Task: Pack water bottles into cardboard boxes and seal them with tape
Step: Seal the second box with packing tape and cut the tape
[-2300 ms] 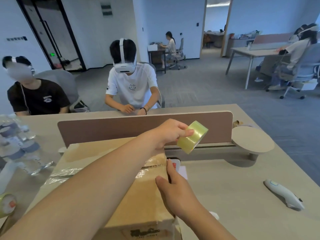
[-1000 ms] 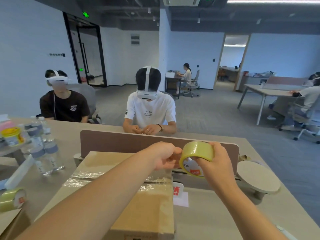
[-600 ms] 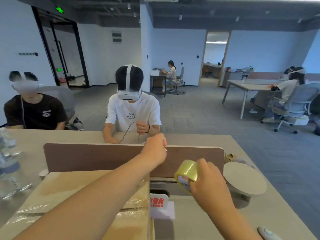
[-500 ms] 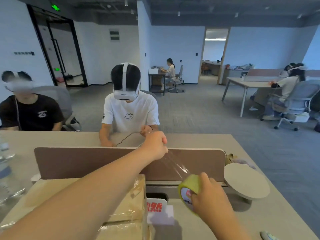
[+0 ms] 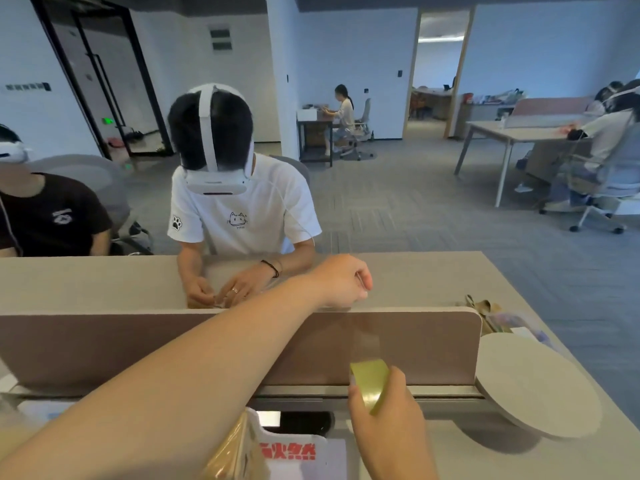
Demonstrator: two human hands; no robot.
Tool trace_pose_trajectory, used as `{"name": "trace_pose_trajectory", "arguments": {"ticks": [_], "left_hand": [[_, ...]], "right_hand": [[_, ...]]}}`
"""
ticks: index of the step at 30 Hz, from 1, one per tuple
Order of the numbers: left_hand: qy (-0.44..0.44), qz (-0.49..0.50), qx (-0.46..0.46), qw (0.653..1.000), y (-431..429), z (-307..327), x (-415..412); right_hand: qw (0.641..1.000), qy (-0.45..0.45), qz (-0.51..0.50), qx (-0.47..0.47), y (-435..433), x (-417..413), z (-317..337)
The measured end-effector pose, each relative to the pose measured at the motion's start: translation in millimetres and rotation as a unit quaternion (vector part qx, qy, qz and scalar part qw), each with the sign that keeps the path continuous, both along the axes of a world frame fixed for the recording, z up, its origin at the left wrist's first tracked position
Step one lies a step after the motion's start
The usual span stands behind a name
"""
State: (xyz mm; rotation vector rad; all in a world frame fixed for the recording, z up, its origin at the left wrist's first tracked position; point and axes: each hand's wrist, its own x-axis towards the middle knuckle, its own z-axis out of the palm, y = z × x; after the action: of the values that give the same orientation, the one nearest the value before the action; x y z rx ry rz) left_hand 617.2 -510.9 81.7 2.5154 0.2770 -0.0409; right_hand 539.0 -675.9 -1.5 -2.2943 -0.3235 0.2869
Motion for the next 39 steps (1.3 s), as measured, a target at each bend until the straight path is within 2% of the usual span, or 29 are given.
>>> {"name": "trace_pose_trajectory", "arguments": {"ticks": [5,8,11,15,20,23,25,27,30,32,33,36,39], "left_hand": [[0.094,-0.067,0.037,0.993,0.9,-6.2,2.2],[0.135,-0.014,0.093,0.986,10.2,-6.5,-6.1],[0.052,0.045,0.121,0.99,13.0,-2.8,-27.0],[-0.049,0.109,0.067,0.991,18.6,5.0,-66.8],[-0.108,0.174,0.054,0.977,35.0,24.0,-147.7],[-0.099,0.233,0.059,0.966,48.5,27.7,-212.8],[-0.096,0.288,0.076,0.95,59.9,23.9,-259.1],[-0.088,0.357,0.126,0.921,68.1,17.6,-303.5],[0.038,0.418,0.206,0.884,70.5,-5.6,-368.1],[0.104,0.421,0.201,0.878,66.8,-25.6,-398.6],[0.11,0.418,0.195,0.88,65.0,-34.0,-407.7],[0.095,0.407,0.185,0.889,64.7,-37.8,-414.6],[0.048,0.426,0.139,0.893,64.5,-25.4,-421.9]], "right_hand": [[0.999,0.034,-0.012,0.028,5.9,2.4,-8.6],[0.999,0.036,-0.008,0.019,4.8,-2.7,-8.9],[1.0,0.005,-0.014,-0.025,0.9,-13.1,-1.7],[1.0,-0.021,0.011,0.014,0.2,-38.5,22.8],[0.991,-0.052,0.123,0.033,20.4,-99.0,60.1],[0.976,-0.087,0.197,0.039,38.3,-140.8,73.3],[0.964,-0.135,0.23,-0.003,49.7,-166.9,74.5],[0.948,-0.169,0.252,-0.094,55.4,-186.3,70.9],[0.921,-0.183,0.275,-0.208,57.3,-203.4,58.3],[0.92,-0.188,0.265,-0.218,56.6,-205.6,56.7],[0.918,-0.193,0.264,-0.225,55.8,-205.1,56.9],[0.905,-0.2,0.273,-0.256,54.8,-203.9,58.4],[0.912,-0.163,0.263,-0.271,60.6,-210.6,72.4]]}}
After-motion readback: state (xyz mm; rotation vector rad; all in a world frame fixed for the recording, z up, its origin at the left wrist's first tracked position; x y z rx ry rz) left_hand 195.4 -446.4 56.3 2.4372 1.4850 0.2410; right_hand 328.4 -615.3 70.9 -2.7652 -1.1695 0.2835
